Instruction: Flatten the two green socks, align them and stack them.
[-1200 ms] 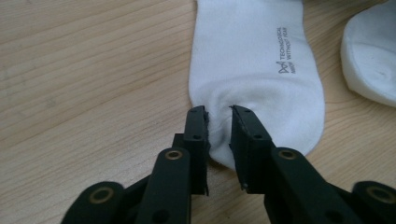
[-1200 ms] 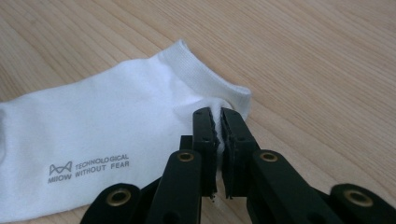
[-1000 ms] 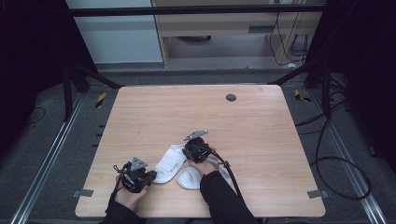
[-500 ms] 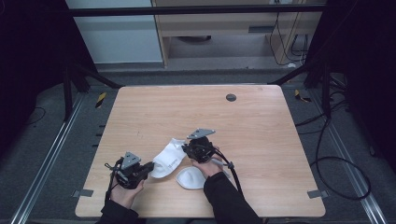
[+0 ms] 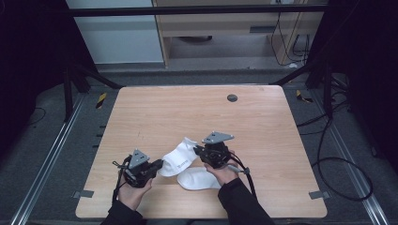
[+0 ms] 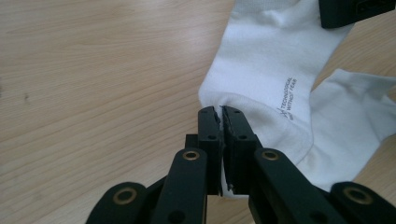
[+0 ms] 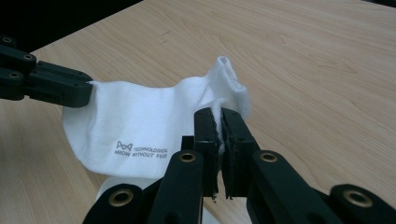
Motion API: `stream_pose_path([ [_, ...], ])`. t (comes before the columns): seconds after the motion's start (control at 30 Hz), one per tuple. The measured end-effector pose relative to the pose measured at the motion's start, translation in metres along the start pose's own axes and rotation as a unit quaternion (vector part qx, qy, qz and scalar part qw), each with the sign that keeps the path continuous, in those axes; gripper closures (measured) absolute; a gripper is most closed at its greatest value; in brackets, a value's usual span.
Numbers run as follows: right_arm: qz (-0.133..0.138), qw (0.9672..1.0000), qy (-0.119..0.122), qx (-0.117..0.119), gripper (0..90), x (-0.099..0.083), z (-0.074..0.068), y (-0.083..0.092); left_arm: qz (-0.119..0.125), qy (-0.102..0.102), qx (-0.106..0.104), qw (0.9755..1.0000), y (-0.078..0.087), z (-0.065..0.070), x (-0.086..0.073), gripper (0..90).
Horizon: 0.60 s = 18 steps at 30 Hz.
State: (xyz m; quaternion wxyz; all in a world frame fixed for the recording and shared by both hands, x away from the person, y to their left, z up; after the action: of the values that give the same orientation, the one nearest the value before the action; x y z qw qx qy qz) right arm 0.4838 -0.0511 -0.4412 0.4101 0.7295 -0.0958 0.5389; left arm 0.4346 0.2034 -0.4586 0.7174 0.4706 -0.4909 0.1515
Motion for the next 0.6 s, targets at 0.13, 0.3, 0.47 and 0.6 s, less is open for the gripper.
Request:
stream_pose_path([
  [0.13, 0.003, 1.0000, -0.002, -0.001, 86.0, -0.005, 0.003, 0.014, 0.001, -0.008, -0.010, 0.9999, -0.005, 0.008, 0.006, 85.9],
  [0.3, 0.004, 1.0000, -0.005, -0.005, 86.0, -0.014, 0.007, 0.028, -0.004, -0.018, -0.020, 0.9996, -0.012, 0.018, 0.008, 85.9],
  [0.47, 0.004, 0.9999, -0.010, -0.009, 86.0, -0.026, 0.011, 0.042, -0.009, -0.027, -0.028, 0.9992, -0.016, 0.025, 0.008, 85.9],
  [0.6, -0.001, 0.9998, -0.015, -0.010, 86.0, -0.038, 0.013, 0.051, -0.015, -0.036, -0.036, 0.9986, -0.021, 0.033, 0.008, 85.9],
])
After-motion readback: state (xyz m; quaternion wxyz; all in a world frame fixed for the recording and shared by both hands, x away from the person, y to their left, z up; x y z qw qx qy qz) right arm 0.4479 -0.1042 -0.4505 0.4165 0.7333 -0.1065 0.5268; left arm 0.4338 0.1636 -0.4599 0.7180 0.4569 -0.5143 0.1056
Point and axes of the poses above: each handheld gripper's, and its own axes: y roughly backward along the jaws, x roughly out of its top, z roughly to its right, the point moved 1 cm from there along -y, roughly forward along the jaws, and after that the axes turned 3 degrees about z, right-handed, at the moved point
